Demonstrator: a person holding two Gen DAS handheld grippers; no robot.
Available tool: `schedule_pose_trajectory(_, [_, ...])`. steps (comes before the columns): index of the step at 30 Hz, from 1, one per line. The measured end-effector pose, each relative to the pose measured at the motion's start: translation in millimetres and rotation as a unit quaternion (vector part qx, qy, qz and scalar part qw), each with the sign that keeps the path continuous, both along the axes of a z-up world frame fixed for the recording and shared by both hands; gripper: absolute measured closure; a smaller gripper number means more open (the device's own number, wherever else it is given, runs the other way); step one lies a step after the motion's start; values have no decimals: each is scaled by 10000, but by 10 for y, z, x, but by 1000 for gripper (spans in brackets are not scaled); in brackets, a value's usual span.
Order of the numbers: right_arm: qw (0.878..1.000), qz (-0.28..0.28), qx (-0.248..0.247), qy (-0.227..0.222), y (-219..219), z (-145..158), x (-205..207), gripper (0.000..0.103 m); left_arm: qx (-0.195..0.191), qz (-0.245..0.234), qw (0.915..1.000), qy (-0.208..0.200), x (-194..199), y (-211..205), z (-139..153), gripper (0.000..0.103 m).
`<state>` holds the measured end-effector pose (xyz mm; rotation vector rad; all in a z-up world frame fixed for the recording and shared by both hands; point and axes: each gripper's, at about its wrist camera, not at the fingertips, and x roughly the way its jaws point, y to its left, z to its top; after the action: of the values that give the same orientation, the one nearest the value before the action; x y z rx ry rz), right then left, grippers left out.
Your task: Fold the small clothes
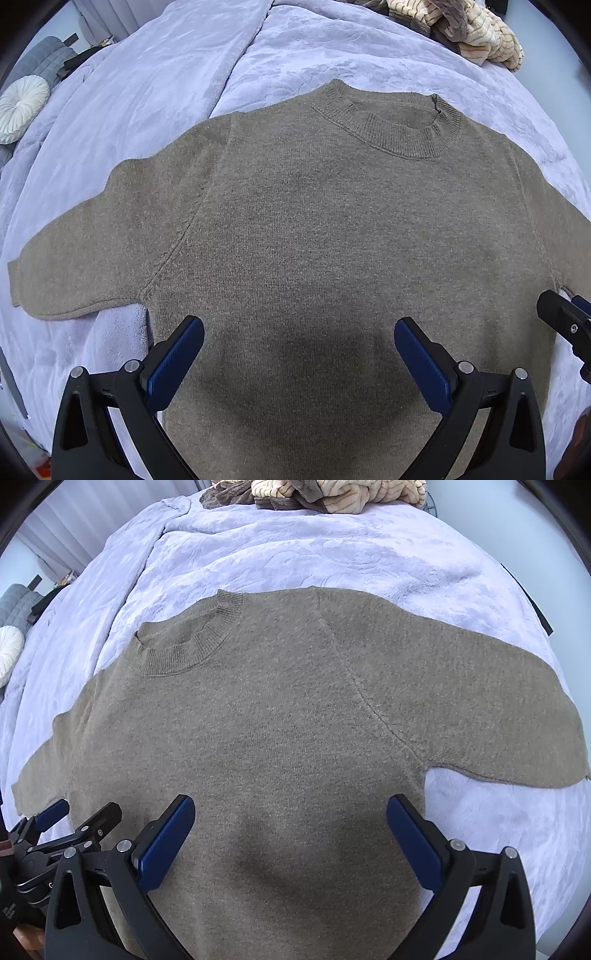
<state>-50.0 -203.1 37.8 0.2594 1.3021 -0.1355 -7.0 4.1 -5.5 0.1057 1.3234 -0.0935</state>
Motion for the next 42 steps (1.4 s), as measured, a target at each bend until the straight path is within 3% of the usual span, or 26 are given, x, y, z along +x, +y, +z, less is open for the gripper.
schedule_pose_trajectory(42, [9995, 163, -220, 180, 54, -46, 65, 0, 43, 37, 10000, 26, 15, -9, -49, 0])
